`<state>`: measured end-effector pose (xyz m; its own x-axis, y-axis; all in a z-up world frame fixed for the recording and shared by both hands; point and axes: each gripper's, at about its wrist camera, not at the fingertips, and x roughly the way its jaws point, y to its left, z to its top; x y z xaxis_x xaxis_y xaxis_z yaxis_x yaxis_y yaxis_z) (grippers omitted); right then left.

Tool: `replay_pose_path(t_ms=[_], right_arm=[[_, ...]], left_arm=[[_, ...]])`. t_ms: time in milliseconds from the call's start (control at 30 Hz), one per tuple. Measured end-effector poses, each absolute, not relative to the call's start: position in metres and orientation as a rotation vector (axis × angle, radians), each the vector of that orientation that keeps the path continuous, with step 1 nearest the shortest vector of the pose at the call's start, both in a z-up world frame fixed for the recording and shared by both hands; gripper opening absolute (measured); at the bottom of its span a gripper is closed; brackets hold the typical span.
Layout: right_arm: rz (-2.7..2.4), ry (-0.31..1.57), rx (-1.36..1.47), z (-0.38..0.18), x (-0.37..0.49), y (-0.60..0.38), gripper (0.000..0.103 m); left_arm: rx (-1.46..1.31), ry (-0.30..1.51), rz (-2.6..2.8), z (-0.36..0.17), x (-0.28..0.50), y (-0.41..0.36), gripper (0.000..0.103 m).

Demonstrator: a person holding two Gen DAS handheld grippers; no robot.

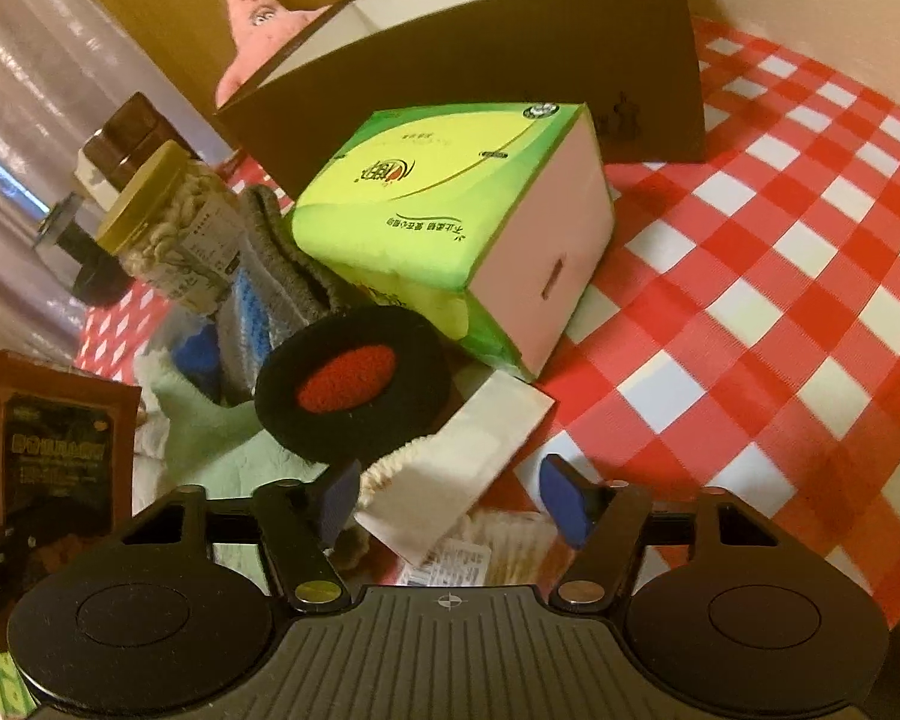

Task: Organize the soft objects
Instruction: 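Grasp the white paper strip with the right tool while the left tool lifts the red packet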

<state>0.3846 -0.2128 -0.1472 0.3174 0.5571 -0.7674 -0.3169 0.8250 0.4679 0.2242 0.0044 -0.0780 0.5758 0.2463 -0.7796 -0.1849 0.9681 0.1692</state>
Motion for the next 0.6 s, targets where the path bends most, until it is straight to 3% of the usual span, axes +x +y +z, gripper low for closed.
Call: replay_pose_path(t_ms=[133, 200, 300, 600], right_arm=[[0.528, 1.136, 0.267, -0.151, 0.388, -0.206, 0.053], [0.499, 1.138, 0.256, -0.151, 0.389, -0.205, 0.04], [0.485, 1.152, 0.285, -0.151, 0.388, -0.21, 0.032], [0.483, 1.103, 0.318, -0.134, 0.377, -0.222, 0.029]], left_arm=[[0.065, 0.918, 0.235, -0.079, 0.226, 0.008, 0.002], [0.065, 0.912, 0.224, -0.079, 0.227, 0.009, 0.002], [0.06, 0.904, 0.207, -0.078, 0.228, 0.011, 0.002], [0.066, 0.901, 0.168, -0.08, 0.227, 0.016, 0.002]])
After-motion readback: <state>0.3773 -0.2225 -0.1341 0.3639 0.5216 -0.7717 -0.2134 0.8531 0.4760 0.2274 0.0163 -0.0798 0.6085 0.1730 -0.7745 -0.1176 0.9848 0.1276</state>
